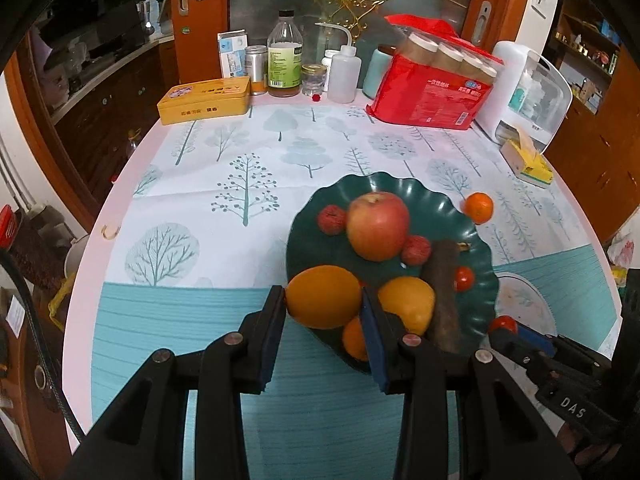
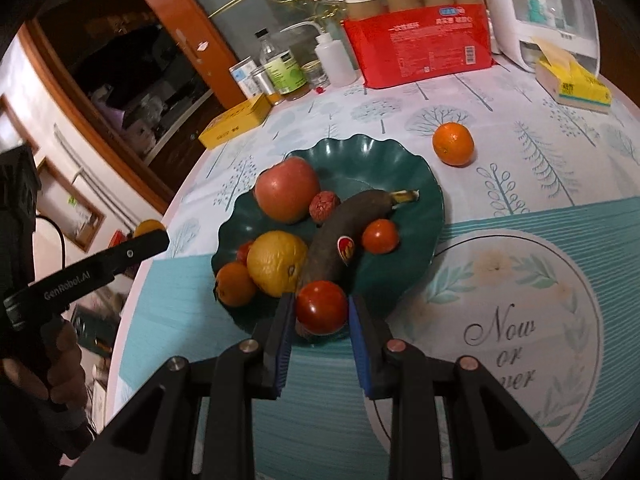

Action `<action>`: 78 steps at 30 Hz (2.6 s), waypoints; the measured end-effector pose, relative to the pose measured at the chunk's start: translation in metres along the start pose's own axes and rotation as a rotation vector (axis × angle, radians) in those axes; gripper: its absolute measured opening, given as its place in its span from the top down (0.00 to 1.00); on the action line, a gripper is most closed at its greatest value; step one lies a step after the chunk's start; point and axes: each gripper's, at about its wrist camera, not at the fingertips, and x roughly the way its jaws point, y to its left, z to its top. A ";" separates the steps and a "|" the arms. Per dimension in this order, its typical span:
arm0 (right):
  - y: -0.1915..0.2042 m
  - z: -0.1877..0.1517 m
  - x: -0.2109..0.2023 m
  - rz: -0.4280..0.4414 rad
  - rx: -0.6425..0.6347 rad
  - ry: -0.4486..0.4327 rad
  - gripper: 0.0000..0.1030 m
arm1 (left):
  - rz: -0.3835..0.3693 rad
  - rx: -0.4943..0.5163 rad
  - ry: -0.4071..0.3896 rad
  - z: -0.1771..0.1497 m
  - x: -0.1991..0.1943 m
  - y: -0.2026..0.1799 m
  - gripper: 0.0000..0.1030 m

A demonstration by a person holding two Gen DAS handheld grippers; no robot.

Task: Organize fruits
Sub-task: 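Lower the orange and cherry tomato onto the plate and open both tools, then reach the right tool to the tangerine on the cloth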

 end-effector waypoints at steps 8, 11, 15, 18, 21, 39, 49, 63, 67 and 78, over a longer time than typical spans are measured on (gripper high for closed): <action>-0.001 0.006 0.016 -0.040 0.059 -0.014 0.74 | -0.057 -0.003 0.050 0.007 0.031 0.010 0.65; -0.002 0.008 0.020 -0.059 0.073 -0.015 0.74 | -0.079 -0.007 0.074 0.006 0.043 0.009 0.65; -0.006 0.010 0.024 -0.080 0.086 -0.009 0.74 | -0.096 -0.006 0.107 0.005 0.054 0.007 0.65; -0.009 0.013 0.025 -0.099 0.096 -0.005 0.71 | -0.111 -0.014 0.120 0.004 0.056 0.006 0.56; -0.013 0.015 0.024 -0.102 0.113 -0.005 0.59 | -0.113 -0.017 0.104 0.004 0.050 0.006 0.41; -0.049 0.032 -0.006 -0.139 0.148 0.017 0.44 | -0.007 -0.106 0.183 -0.010 0.029 -0.008 0.19; -0.086 0.062 -0.005 -0.127 0.111 0.047 0.39 | 0.045 -0.189 0.198 -0.024 0.023 -0.030 0.19; -0.119 0.119 0.034 -0.084 -0.049 0.059 0.39 | 0.146 -0.268 0.182 -0.028 0.020 -0.063 0.18; -0.126 0.127 0.048 -0.069 -0.072 0.054 0.39 | 0.164 -0.274 0.180 -0.027 0.023 -0.071 0.18; -0.131 0.132 0.085 -0.019 -0.114 0.033 0.39 | 0.214 -0.290 0.200 -0.030 0.025 -0.079 0.18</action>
